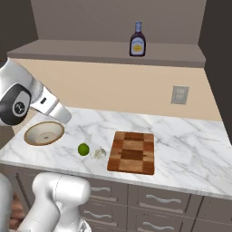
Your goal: Open the cabinet. Place the bowl and condiment on the counter. Then place the lime and garlic on the cutting board.
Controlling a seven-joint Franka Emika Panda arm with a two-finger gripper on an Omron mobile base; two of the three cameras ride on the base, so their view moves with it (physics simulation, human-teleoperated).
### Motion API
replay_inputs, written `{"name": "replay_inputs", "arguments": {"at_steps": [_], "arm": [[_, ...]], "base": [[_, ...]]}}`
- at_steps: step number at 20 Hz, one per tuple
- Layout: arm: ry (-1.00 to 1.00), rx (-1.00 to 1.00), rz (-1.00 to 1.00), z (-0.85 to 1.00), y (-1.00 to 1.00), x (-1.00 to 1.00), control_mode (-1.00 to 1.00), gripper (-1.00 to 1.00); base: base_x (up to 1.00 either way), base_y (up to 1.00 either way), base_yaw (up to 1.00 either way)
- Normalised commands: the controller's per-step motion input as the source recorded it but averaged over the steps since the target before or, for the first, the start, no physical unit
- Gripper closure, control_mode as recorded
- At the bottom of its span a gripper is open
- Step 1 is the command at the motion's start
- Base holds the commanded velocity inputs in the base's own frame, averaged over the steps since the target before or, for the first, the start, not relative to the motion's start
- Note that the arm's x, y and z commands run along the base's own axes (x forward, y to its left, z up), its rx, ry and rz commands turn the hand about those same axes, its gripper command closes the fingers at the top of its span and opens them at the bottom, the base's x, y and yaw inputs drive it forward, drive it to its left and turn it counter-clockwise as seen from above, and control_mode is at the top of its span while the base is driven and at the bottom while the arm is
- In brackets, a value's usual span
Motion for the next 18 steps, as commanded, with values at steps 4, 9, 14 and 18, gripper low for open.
{"name": "replay_inputs", "arguments": {"at_steps": [4, 9, 14, 18], "arm": [[0.00, -0.04, 0.10, 0.94, -0.29, -0.37, -1.00, -1.00], [0.00, -0.11, 0.15, 0.73, -0.30, -0.03, -1.00, -1.00], [0.00, -0.10, 0.21, 0.31, -0.36, 0.36, -1.00, -1.00], [-0.04, 0.00, 0.22, 0.00, -0.42, 0.58, -1.00, -1.00]], "base": [[0.00, 0.00, 0.00], [0.00, 0.00, 0.00], [0.00, 0.00, 0.00], [0.00, 0.00, 0.00]]}}
